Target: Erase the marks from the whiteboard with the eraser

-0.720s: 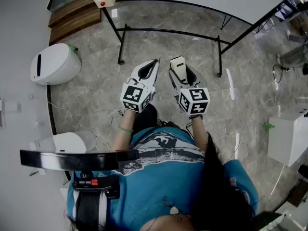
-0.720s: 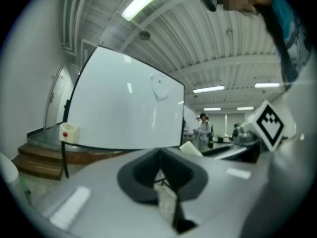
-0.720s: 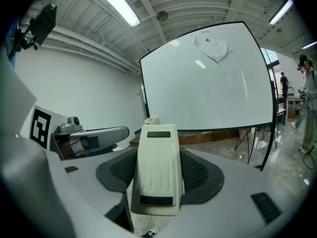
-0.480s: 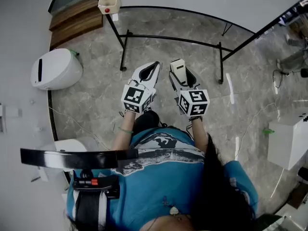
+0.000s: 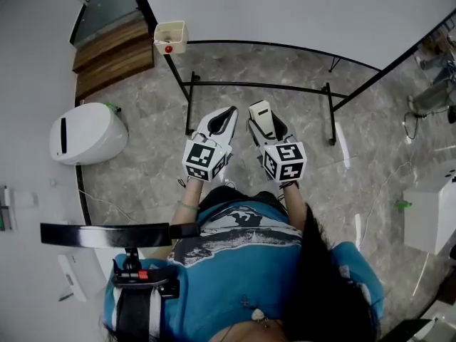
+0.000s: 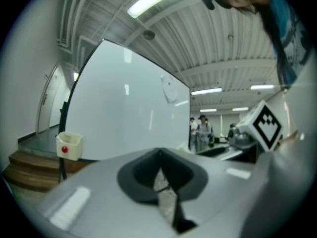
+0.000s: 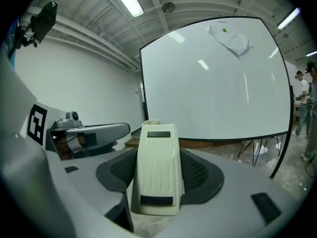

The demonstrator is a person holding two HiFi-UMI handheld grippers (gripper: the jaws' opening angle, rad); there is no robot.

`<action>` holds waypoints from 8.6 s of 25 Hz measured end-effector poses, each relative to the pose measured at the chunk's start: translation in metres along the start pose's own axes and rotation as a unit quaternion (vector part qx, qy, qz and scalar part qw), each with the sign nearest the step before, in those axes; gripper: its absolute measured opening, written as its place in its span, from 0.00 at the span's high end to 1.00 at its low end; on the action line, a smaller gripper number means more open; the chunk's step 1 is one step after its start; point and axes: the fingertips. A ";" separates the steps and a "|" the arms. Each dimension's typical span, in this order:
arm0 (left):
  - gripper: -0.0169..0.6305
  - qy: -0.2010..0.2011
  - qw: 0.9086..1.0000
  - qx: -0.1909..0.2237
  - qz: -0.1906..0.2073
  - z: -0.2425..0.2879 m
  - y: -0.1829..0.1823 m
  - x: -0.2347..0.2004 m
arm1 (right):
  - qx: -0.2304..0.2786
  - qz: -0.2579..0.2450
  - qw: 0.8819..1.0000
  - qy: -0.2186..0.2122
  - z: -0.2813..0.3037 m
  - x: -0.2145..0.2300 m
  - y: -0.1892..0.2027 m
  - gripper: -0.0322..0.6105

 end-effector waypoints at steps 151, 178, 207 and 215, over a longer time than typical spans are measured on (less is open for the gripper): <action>0.96 0.028 0.999 -0.034 -0.010 0.224 -0.052 -0.178 | 0.210 -0.348 0.883 0.235 0.199 0.284 -0.401 0.54; 0.96 0.024 0.999 -0.041 -0.014 0.238 -0.045 -0.162 | 0.240 -0.216 0.890 0.321 0.110 0.418 -0.406 0.54; 0.96 -0.018 0.999 -0.027 -0.012 0.156 -0.057 -0.243 | 0.167 -0.282 0.915 0.234 0.299 0.181 -0.326 0.54; 0.96 -0.028 0.999 -0.023 -0.016 0.147 -0.059 -0.253 | 0.126 -0.334 0.912 0.202 0.345 0.137 -0.285 0.54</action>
Point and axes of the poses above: the fingertips, and each gripper's own axes: z forward along the fingers, x to its right, y out of its underside, and after that the axes turned 11 degrees about -z, right-handed
